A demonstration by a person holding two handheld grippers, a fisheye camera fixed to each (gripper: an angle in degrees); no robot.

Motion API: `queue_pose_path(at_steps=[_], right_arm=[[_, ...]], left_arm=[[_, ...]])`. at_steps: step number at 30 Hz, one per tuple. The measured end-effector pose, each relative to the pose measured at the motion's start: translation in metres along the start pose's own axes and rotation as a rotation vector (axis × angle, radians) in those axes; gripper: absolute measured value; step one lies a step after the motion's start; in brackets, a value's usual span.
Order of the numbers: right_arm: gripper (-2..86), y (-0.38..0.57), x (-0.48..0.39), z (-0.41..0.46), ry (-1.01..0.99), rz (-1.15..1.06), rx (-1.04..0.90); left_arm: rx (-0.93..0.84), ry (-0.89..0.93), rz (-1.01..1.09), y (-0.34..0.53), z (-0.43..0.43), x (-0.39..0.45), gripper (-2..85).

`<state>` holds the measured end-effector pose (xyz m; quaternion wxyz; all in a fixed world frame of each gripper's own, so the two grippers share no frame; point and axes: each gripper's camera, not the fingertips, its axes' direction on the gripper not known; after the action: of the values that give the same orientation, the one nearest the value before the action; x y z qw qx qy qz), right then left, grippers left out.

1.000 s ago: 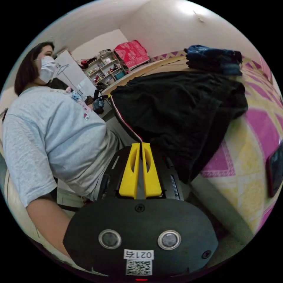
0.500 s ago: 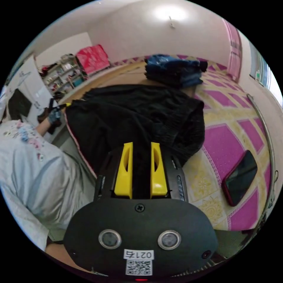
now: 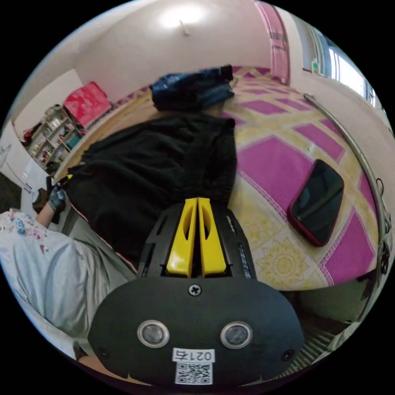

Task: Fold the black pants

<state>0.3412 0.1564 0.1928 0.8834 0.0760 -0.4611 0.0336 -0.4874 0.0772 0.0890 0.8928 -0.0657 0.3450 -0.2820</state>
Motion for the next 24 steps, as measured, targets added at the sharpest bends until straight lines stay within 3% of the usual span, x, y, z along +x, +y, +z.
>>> queue_pose_path(at_steps=[3, 9, 15, 20, 24], right_arm=[[-0.4, -0.003, 0.013, -0.015, 0.015, 0.06, -0.005], [0.4, 0.034, 0.027, -0.099, -0.097, 0.153, 0.221], [8.2, 0.102, 0.062, -0.143, -0.118, 0.472, 0.303], [12.0, 0.147, 0.109, -0.115, -0.446, 0.709, 0.372], [13.5, 0.145, 0.124, -0.085, -0.647, 0.778, 0.39]], left_arm=[[0.026, 0.007, -0.022, 0.004, -0.01, -0.003, -0.9], [0.186, -0.026, -0.087, 0.029, -0.067, 0.01, -0.9], [0.38, -0.103, -0.333, 0.077, -0.129, 0.008, 1.5], [0.391, -0.115, -0.481, 0.101, -0.138, -0.004, 5.9], [0.368, -0.039, -0.534, 0.101, -0.13, -0.016, 7.5]])
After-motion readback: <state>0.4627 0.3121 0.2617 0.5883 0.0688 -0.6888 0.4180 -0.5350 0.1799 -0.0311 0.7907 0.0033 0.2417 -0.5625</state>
